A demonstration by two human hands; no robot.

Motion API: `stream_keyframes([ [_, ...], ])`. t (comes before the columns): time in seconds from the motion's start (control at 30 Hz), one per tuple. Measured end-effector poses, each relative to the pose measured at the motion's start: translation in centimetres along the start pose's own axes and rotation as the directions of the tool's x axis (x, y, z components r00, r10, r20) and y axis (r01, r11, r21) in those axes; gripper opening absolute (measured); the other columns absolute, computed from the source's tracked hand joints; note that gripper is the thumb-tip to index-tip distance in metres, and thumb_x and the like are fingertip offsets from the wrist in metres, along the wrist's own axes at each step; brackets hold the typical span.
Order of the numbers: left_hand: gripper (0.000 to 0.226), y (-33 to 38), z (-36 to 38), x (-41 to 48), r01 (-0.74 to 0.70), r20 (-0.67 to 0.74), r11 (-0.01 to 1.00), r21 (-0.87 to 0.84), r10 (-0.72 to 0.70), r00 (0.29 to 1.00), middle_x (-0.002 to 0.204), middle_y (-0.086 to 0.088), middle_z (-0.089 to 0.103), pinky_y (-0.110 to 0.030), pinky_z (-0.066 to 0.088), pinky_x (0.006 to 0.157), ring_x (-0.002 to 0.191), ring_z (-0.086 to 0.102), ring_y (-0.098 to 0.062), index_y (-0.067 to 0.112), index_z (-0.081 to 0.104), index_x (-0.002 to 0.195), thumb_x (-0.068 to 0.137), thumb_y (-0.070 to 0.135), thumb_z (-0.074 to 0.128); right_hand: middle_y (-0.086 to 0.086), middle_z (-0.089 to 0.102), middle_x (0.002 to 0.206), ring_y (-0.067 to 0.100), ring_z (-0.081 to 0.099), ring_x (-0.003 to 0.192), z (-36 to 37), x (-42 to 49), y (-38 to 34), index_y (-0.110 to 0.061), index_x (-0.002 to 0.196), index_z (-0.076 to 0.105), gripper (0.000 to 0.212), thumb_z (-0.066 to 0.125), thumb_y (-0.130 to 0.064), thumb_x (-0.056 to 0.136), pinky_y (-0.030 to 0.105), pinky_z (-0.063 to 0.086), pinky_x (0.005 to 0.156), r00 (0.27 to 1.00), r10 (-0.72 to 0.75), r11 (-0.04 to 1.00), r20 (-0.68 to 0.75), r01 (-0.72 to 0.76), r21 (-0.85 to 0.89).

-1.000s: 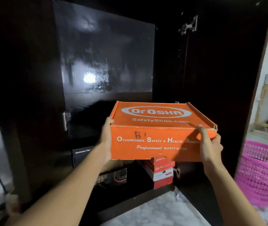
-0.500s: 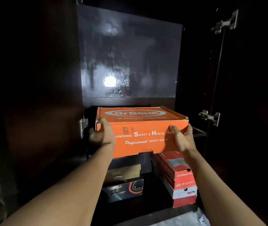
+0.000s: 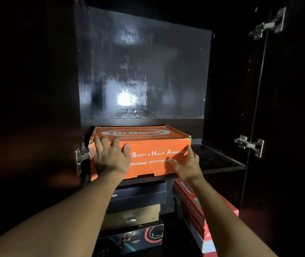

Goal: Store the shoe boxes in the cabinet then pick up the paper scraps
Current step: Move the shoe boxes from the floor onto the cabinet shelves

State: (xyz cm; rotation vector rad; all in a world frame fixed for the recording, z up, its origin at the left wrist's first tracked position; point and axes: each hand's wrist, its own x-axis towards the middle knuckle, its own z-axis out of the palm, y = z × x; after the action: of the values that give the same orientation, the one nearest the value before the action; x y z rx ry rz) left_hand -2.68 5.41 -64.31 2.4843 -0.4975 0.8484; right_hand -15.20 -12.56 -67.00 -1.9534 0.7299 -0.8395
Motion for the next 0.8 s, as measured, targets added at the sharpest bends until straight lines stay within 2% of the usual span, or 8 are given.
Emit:
stream_keyframes([
  [0.07, 0.051, -0.2, 0.3, 1.2, 0.001, 0.048, 1.000, 0.030, -0.003, 0.999, 0.148, -0.013, 0.035, -0.047, 0.005, 0.118, 0.145, 0.014, -0.033, 0.028, 0.041, 0.143, 0.098, 0.051, 0.035, 0.003, 0.004, 0.166, 0.029, 0.026, 0.148, 0.5, 0.5, 0.2, -0.030, 0.159, 0.009, 0.094, 0.071, -0.041, 0.088, 0.046, 0.028, 0.117, 0.997, -0.003, 0.998, 0.075, 0.008, -0.063],
  [0.13, 0.051, -0.5, 0.7, 2.5, -0.008, 0.101, 0.999, 0.035, 0.004, 0.995, 0.150, -0.012, 0.032, -0.045, 0.006, 0.117, 0.145, 0.013, -0.032, 0.030, 0.037, 0.145, 0.098, 0.049, 0.036, 0.000, -0.003, 0.167, 0.028, 0.030, 0.147, 1.3, 1.1, 0.1, -0.036, 0.158, 0.005, 0.092, 0.065, -0.050, 0.089, 0.047, 0.031, 0.115, 0.995, -0.003, 0.979, 0.097, 0.023, -0.205],
  [0.2, 0.052, -1.2, 0.9, 3.8, -0.028, 0.165, 0.999, 0.044, 0.021, 0.986, 0.152, -0.011, 0.029, -0.043, 0.007, 0.117, 0.146, 0.012, -0.031, 0.031, 0.032, 0.148, 0.099, 0.047, 0.037, 0.000, -0.001, 0.167, 0.029, 0.037, 0.144, 2.1, 1.8, -0.5, -0.040, 0.157, 0.004, 0.090, 0.062, -0.055, 0.089, 0.050, 0.033, 0.114, 0.996, -0.004, 0.946, 0.091, 0.033, -0.321],
  [0.33, 0.054, -2.2, 0.9, 5.7, -0.026, 0.267, 1.000, 0.005, 0.023, 0.963, 0.156, -0.010, 0.023, -0.040, 0.007, 0.117, 0.147, 0.007, -0.028, 0.033, 0.025, 0.152, 0.100, 0.043, 0.038, 0.011, 0.006, 0.166, 0.030, 0.028, 0.148, 4.3, 3.3, -0.9, -0.034, 0.158, 0.000, 0.098, 0.064, -0.054, 0.086, 0.061, 0.017, 0.119, 0.991, -0.016, 0.928, 0.130, 0.063, -0.366],
  [0.5, 0.055, -1.7, 0.3, 5.6, -0.007, 0.322, 1.000, -0.003, 0.007, 0.947, 0.159, -0.010, 0.016, -0.044, 0.007, 0.118, 0.148, 0.001, -0.029, 0.031, 0.021, 0.153, 0.101, 0.042, 0.036, 0.003, 0.020, 0.164, 0.026, 0.040, 0.141, 3.5, 2.9, -0.3, -0.041, 0.156, 0.009, 0.090, 0.067, -0.045, 0.086, 0.047, 0.035, 0.115, 0.993, -0.023, 0.972, 0.114, 0.048, -0.229],
  [0.6, 0.060, -0.8, -0.3, 4.9, -0.025, 0.269, 0.999, 0.036, 0.015, 0.963, 0.158, -0.013, 0.022, -0.046, 0.007, 0.119, 0.148, 0.006, -0.031, 0.029, 0.030, 0.149, 0.095, 0.053, 0.042, -0.002, 0.061, 0.136, 0.020, 0.059, 0.122, 1.2, 1.1, 0.2, -0.039, 0.150, 0.035, 0.067, 0.065, -0.041, 0.090, 0.038, 0.045, 0.106, 0.999, -0.036, 0.994, 0.023, 0.039, -0.104],
  [0.7, 0.056, 0.9, -0.5, 2.7, -0.142, 0.152, 0.990, 0.002, 0.140, 0.978, 0.148, -0.013, 0.041, -0.047, 0.008, 0.119, 0.143, 0.022, -0.030, 0.028, 0.048, 0.138, 0.089, 0.055, 0.048, 0.001, 0.068, 0.125, 0.019, 0.061, 0.119, -1.3, -2.7, 0.9, -0.028, 0.138, 0.055, 0.047, 0.063, -0.038, 0.093, 0.026, 0.044, 0.097, 0.995, -0.059, 0.998, -0.077, 0.061, 0.018],
  [0.8, 0.044, 3.1, -0.3, -1.7, -0.284, 0.105, 0.947, -0.150, 0.301, 0.948, 0.131, -0.006, 0.055, -0.043, 0.020, 0.114, 0.128, 0.039, -0.028, 0.026, 0.059, 0.124, 0.088, 0.049, 0.052, 0.000, 0.067, 0.126, 0.014, 0.060, 0.121, -4.0, -7.8, 2.5, -0.024, 0.134, 0.059, 0.041, 0.062, -0.034, 0.095, 0.023, 0.042, 0.097, 0.987, -0.033, 0.997, -0.159, 0.044, 0.067],
])
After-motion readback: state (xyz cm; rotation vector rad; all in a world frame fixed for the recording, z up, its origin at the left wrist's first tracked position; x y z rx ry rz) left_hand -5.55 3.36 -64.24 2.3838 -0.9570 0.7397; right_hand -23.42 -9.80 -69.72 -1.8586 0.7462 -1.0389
